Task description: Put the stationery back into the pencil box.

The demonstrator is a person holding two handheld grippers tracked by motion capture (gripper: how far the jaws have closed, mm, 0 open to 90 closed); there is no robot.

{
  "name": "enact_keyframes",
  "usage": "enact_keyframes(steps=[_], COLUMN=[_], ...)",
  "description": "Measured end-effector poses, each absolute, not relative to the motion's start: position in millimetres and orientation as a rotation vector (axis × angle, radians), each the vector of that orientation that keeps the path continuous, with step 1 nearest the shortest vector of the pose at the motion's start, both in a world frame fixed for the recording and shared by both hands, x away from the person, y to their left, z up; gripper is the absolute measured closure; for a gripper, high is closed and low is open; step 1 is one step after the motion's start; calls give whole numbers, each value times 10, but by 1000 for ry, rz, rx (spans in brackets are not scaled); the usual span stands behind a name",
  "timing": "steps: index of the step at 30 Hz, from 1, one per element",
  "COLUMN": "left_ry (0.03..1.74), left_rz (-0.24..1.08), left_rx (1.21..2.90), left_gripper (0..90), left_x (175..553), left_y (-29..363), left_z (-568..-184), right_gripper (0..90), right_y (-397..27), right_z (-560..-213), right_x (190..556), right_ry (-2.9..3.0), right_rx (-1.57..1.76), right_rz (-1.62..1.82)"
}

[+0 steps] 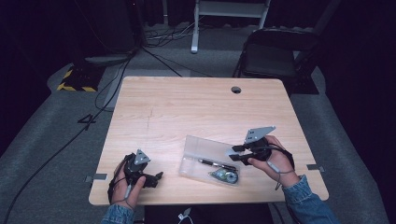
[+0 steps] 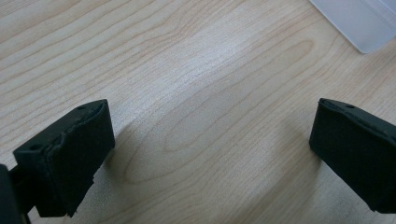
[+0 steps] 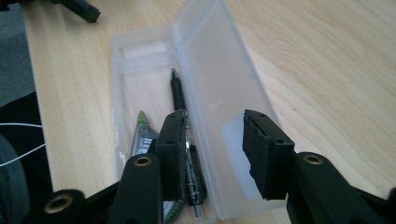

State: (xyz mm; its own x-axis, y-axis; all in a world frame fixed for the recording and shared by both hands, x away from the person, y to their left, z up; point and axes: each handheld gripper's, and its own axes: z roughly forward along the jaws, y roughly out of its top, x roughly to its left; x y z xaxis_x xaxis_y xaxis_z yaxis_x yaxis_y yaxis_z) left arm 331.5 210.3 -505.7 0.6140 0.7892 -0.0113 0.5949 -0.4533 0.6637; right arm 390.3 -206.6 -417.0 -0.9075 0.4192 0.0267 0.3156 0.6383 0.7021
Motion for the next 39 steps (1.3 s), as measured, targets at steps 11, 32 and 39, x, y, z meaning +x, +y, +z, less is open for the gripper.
enact_keyframes(steps=[11, 32, 39], left_ry=[1080, 1095, 1088], left_rz=[390, 394, 397], left_rx=[2208, 2199, 2204], left_gripper=[4, 4, 4], left_x=[3318, 3297, 3286], left_y=[2104, 2100, 2107], left_z=[-5055, -5057, -5055], right_gripper=[579, 546, 545], right_y=[-2369, -2865, -2908], right_z=[-4111, -4428, -4568], right_x=[3998, 4321, 4392], right_ry=[2577, 2468, 2483], right_rx=[783, 1100, 1148], right_rz=[1084, 848, 793])
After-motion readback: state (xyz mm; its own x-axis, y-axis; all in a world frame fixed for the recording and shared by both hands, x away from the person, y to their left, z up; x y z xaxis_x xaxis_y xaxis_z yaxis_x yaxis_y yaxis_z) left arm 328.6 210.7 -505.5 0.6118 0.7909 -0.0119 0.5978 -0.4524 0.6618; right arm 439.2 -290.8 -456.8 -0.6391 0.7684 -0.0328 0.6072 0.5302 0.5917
